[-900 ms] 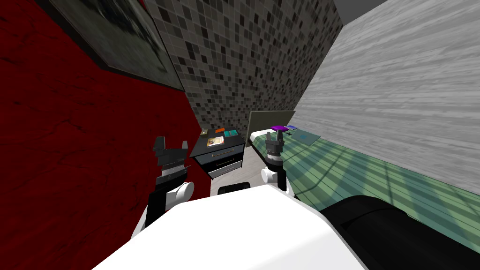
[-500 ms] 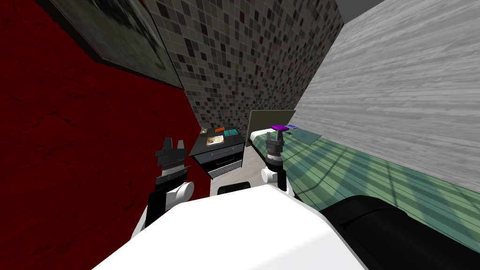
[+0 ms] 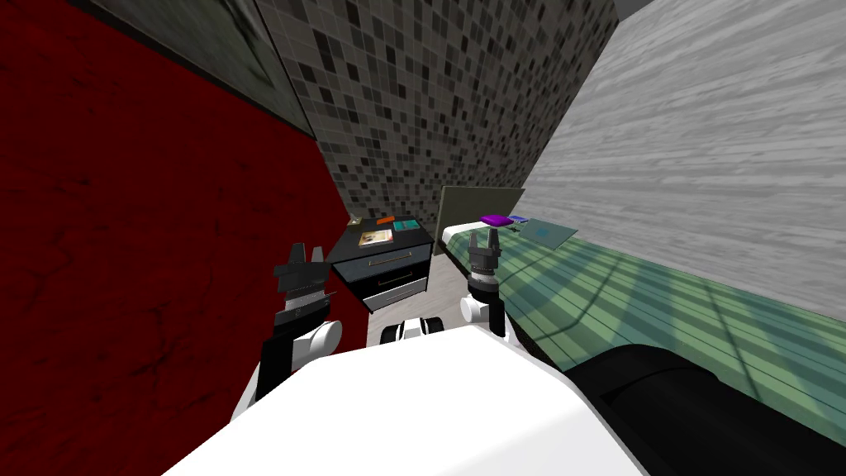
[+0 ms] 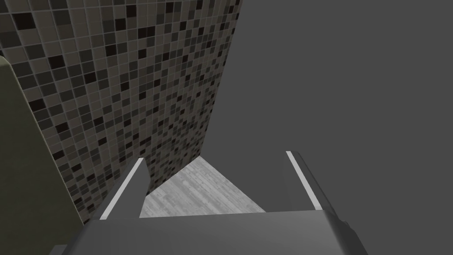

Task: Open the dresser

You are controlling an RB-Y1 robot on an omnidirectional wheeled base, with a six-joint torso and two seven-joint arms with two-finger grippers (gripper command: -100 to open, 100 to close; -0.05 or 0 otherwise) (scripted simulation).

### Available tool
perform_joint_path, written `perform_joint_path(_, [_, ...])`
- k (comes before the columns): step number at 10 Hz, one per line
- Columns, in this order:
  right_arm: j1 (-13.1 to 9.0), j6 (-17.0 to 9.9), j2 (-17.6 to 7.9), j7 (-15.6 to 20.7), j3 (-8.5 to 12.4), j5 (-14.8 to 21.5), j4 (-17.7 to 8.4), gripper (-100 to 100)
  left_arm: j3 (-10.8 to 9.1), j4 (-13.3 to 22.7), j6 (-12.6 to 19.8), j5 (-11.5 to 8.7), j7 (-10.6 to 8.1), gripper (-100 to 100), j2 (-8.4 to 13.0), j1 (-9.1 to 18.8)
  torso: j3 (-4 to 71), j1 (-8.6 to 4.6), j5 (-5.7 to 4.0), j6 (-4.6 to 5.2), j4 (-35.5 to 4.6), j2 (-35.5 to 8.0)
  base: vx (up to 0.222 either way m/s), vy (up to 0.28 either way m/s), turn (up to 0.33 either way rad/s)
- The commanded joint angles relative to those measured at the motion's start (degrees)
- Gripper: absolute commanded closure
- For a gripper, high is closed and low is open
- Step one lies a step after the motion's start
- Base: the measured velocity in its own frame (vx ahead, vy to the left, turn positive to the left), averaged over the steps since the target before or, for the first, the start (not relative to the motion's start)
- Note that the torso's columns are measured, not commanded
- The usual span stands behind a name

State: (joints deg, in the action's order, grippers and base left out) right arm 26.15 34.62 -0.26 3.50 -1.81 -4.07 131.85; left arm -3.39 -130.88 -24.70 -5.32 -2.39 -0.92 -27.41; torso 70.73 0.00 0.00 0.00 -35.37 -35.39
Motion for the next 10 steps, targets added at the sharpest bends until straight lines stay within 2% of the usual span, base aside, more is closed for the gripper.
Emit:
perform_joint_path(1, [0.0,0.0,0.0,0.0,0.0,0.0,0.0,0,-0.02,0.7,-0.7,0.0,-0.07,-100,1.9,0.0,8.5,0.0,0.0,0.0,-4.2,-4.2,0.018,-0.003,0.005])
perform_joint_path(2, [0.0,0.0,0.0,0.0,0.0,0.0,0.0,0,-0.04,1.4,-1.3,0.1,-0.14,-100,3.2,0.1,12.4,0.01,0.0,0.0,-6.1,-6.1,0.026,-0.01,0.006])
perform_joint_path(5, [0.0,0.0,0.0,0.0,0.0,0.0,0.0,0,-0.15,4.5,-4.2,0.3,-0.46,-100,6.8,0.2,13.9,-0.04,-0.01,0.0,-6.9,-6.8,0.04,-0.023,0.011])
perform_joint_path(10, [0.0,0.0,0.0,0.0,0.0,0.0,0.0,0,-0.41,12.0,-11.4,0.8,-1.26,-100,10.1,0.5,13.8,-0.03,-0.01,0.0,-6.9,-6.9,0.065,-0.03,0.015])
